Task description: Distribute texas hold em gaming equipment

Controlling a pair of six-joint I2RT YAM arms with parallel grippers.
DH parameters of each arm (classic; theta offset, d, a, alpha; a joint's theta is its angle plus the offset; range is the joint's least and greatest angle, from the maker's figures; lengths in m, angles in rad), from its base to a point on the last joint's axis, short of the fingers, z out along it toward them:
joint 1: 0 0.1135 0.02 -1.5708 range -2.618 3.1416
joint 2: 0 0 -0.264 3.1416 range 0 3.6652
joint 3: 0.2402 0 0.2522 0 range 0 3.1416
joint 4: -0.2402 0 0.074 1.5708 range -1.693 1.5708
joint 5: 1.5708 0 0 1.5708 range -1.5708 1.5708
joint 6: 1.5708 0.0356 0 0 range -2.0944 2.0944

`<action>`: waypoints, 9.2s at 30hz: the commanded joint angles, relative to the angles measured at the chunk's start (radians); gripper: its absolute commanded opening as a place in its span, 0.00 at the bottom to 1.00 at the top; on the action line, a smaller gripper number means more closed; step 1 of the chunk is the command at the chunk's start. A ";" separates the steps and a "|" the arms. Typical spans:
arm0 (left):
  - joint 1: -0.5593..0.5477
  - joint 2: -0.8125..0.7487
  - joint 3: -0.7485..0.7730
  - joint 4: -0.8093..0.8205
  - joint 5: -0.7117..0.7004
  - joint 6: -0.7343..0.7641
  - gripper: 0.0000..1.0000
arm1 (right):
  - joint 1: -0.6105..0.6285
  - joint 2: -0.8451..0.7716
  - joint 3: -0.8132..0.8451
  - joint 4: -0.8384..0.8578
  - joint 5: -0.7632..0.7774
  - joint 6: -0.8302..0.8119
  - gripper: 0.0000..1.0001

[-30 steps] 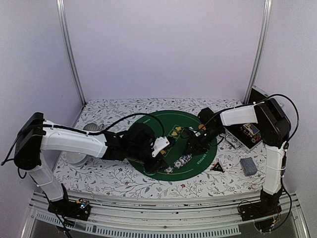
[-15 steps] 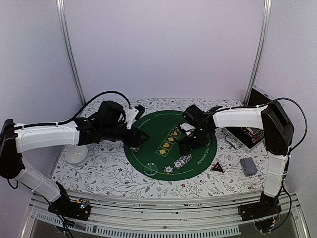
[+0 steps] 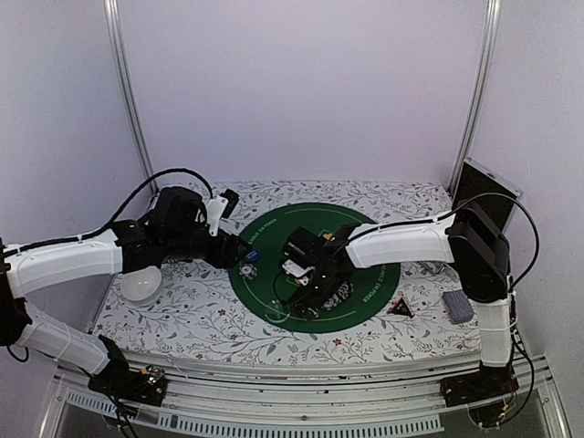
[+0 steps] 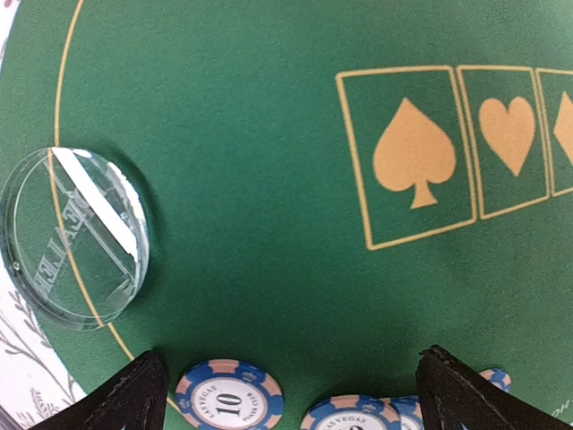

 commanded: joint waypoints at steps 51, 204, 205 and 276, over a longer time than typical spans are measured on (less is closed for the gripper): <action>0.012 -0.002 -0.019 0.016 0.139 0.056 0.70 | -0.249 -0.250 -0.305 0.044 -0.226 -0.253 0.99; -0.058 -0.125 -0.029 -0.038 -0.042 0.147 0.75 | -0.452 -0.043 0.052 -0.073 -0.129 -0.145 0.04; -0.058 -0.128 -0.034 -0.035 -0.045 0.146 0.75 | -0.429 -0.074 0.027 -0.071 -0.149 -0.150 0.04; -0.045 -0.165 -0.063 -0.015 -0.060 0.155 0.75 | -0.478 0.005 0.101 -0.115 -0.114 -0.136 0.03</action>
